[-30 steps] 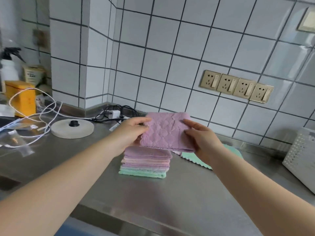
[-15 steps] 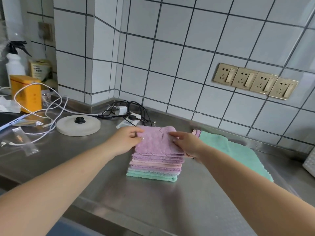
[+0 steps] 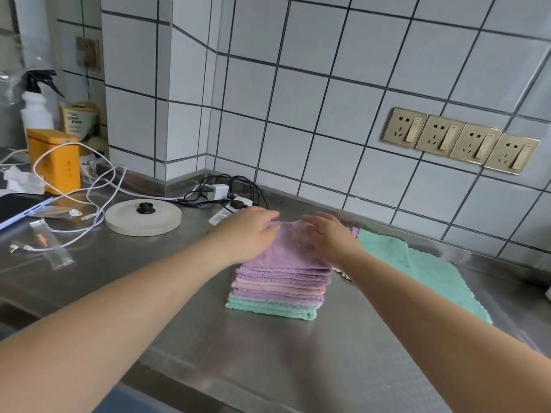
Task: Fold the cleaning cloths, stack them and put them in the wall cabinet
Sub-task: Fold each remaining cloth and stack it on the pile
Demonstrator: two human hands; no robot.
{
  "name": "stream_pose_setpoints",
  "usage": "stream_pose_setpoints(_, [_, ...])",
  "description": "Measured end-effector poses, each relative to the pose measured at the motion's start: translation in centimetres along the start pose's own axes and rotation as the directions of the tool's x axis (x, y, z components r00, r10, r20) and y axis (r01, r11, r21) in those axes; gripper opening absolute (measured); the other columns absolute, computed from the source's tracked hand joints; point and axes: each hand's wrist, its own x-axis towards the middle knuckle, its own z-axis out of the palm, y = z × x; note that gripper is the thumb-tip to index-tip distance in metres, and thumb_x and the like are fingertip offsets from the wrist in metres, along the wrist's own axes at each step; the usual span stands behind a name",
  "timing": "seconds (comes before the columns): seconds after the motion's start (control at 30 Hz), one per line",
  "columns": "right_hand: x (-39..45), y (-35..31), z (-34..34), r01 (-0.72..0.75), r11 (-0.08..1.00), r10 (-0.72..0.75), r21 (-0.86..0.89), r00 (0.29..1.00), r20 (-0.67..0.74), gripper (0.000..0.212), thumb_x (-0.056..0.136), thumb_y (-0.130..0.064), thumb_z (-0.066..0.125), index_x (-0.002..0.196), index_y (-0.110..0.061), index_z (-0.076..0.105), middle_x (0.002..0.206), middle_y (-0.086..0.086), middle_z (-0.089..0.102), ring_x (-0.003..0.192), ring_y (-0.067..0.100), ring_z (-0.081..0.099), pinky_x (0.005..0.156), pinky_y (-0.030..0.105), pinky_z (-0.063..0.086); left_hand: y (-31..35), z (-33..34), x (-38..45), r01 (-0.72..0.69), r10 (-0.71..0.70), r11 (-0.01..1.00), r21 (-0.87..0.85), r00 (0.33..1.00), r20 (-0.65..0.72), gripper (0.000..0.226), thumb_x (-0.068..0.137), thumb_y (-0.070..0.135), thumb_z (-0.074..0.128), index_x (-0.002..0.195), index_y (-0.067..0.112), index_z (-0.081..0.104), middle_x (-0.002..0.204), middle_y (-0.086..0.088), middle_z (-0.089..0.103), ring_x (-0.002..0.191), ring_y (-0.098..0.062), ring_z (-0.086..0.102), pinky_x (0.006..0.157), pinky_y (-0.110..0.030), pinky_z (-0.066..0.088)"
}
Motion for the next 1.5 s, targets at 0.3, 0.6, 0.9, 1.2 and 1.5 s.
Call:
stream_pose_setpoints(0.3, [-0.6, 0.3, 4.6, 0.007, 0.993, 0.013, -0.119, 0.985, 0.172, 0.050, 0.099, -0.044, 0.023, 0.145, -0.025, 0.026, 0.158, -0.001, 0.014, 0.145, 0.022, 0.012, 0.115, 0.051, 0.016, -1.2, 5.6, 0.4, 0.011, -0.101, 0.946, 0.324, 0.960, 0.262, 0.057, 0.098, 0.042, 0.020, 0.150, 0.021, 0.010, 0.160, -0.001, 0.001, 0.147, -0.016, -0.001, 0.120, -0.038, 0.000])
stream_pose_setpoints(0.6, [-1.7, 1.0, 5.6, -0.242, 0.959, 0.214, 0.150, 0.959, 0.183, 0.065, 0.091, -0.061, 0.028, 0.148, -0.035, 0.011, 0.146, 0.013, 0.040, 0.129, 0.034, 0.043, 0.108, 0.046, 0.032, -0.6, 5.5, 0.0, 0.004, -0.099, 0.939, 0.345, 0.961, 0.259, 0.056, 0.098, 0.041, 0.021, 0.150, 0.023, 0.010, 0.159, 0.001, 0.002, 0.147, -0.015, 0.000, 0.120, -0.037, 0.002])
stream_pose_setpoints(0.9, [-8.0, 6.1, 0.6, -0.204, 0.959, 0.178, 0.198, 0.974, 0.138, 0.047, 0.099, -0.046, 0.031, 0.139, -0.024, 0.043, 0.142, 0.001, 0.049, 0.132, 0.021, 0.043, 0.099, 0.025, 0.033, 3.3, 2.7, 0.7, 0.007, -0.035, 0.970, 0.243, 0.993, 0.112, 0.021, 0.089, 0.027, 0.041, 0.072, 0.020, 0.051, 0.085, 0.002, 0.051, 0.086, -0.023, 0.051, 0.070, -0.031, 0.037])
stream_pose_setpoints(1.2, [-12.1, 14.9, -2.7, -0.272, 0.961, 0.268, 0.043, 0.961, 0.073, 0.035, 0.098, -0.034, 0.040, 0.116, -0.015, 0.062, 0.116, 0.000, 0.064, 0.112, 0.021, 0.055, 0.088, 0.030, 0.044, 12.2, 9.7, 3.6, -0.121, 0.085, 0.982, 0.148, 0.969, 0.230, 0.029, 0.093, 0.033, 0.044, 0.097, 0.014, 0.065, 0.101, -0.004, 0.064, 0.099, -0.027, 0.057, 0.079, -0.031, 0.047])
stream_pose_setpoints(1.5, [-14.4, 24.0, -4.2, -0.321, 0.930, 0.337, -0.177, 0.939, 0.067, 0.043, 0.094, -0.035, 0.045, 0.137, -0.030, 0.045, 0.143, -0.008, 0.044, 0.131, 0.018, 0.041, 0.104, 0.030, 0.037, 13.8, 17.4, 6.8, -0.217, 0.181, 0.975, 0.050, 0.902, 0.391, 0.041, 0.092, 0.032, 0.054, 0.132, 0.023, 0.051, 0.135, 0.003, 0.051, 0.128, -0.012, 0.042, 0.105, -0.025, 0.032])
